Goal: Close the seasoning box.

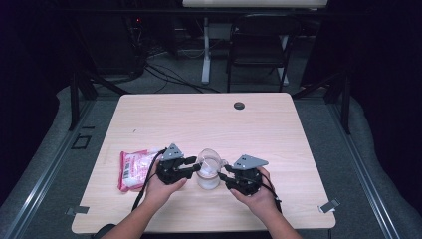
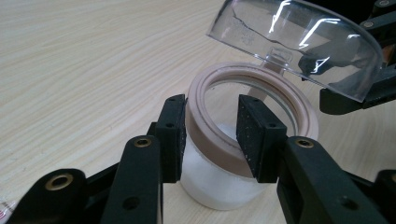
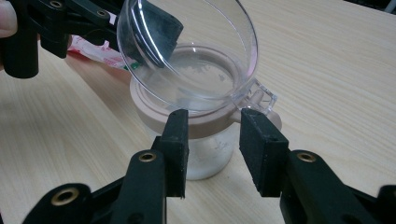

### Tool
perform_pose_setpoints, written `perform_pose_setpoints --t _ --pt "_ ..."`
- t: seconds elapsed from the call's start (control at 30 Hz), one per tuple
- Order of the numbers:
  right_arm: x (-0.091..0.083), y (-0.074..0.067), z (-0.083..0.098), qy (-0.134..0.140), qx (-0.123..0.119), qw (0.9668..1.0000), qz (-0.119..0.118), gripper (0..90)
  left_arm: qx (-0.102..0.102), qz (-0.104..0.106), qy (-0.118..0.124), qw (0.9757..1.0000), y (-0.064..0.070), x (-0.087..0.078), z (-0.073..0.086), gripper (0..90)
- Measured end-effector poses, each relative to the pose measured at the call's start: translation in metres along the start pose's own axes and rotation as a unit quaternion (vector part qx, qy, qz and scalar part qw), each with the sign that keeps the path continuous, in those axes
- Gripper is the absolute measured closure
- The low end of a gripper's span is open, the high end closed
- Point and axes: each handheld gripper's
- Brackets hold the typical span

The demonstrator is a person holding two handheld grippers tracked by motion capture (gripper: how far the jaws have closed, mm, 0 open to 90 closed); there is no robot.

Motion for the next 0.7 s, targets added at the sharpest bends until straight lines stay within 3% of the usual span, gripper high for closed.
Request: perform_pose_setpoints --t 0.7 --pt "-0.0039 0.0035 0.0002 0.01 0.006 0.9999 0.004 62.4 0.0 0.006 -0.001 1.0 0.0007 0.0005 0.0003 66.4"
Point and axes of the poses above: each handheld gripper's, and its own axes: x roughly forward along the jaws, z roughly out of its underside, y roughly to its right, and after that the axes turned 9 degrees about -x, right-handed
